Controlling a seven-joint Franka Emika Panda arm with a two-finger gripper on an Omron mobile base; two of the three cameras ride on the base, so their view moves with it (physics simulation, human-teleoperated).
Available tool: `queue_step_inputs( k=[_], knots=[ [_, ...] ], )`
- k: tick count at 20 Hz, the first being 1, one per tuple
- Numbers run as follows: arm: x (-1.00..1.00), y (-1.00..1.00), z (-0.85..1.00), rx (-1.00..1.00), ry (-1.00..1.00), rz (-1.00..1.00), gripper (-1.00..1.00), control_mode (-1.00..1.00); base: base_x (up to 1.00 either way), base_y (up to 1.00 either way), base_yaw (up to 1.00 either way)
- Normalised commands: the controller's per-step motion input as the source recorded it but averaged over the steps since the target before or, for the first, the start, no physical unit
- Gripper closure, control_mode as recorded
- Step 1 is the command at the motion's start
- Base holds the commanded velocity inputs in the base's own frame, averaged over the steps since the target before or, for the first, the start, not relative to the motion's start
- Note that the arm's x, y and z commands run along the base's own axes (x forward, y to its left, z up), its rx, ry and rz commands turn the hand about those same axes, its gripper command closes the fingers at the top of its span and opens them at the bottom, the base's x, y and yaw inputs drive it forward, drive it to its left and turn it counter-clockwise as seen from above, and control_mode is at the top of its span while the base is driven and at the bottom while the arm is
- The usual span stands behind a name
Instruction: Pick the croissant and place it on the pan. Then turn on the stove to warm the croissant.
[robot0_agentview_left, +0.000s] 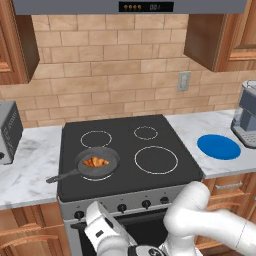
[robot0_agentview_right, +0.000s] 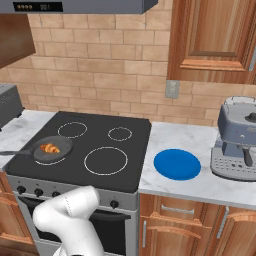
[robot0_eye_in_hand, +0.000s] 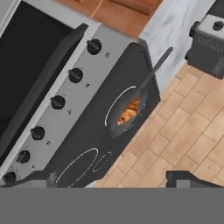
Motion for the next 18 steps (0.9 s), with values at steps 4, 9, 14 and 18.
queue_step_inputs(
  k=[4, 9, 14, 18],
  knots=[
    [0.06, 0.0, -0.32, -0.23, 0.0, 0.0, -1.0, -1.0, 0.0, 0.0, 0.0],
    [0.15, 0.0, -0.28, -0.21, 0.0, 0.0, -1.0, -1.0, 0.0, 0.0, 0.0],
    [0.16, 0.02, -0.13, -0.19, 0.01, 0.0, -1.0, -1.0, 0.0, 0.0, 0.0],
    [0.08, 0.23, 0.0, -0.12, 0.0, 0.0, -1.0, -1.0, 0.0, 0.0, 0.0]
  ],
)
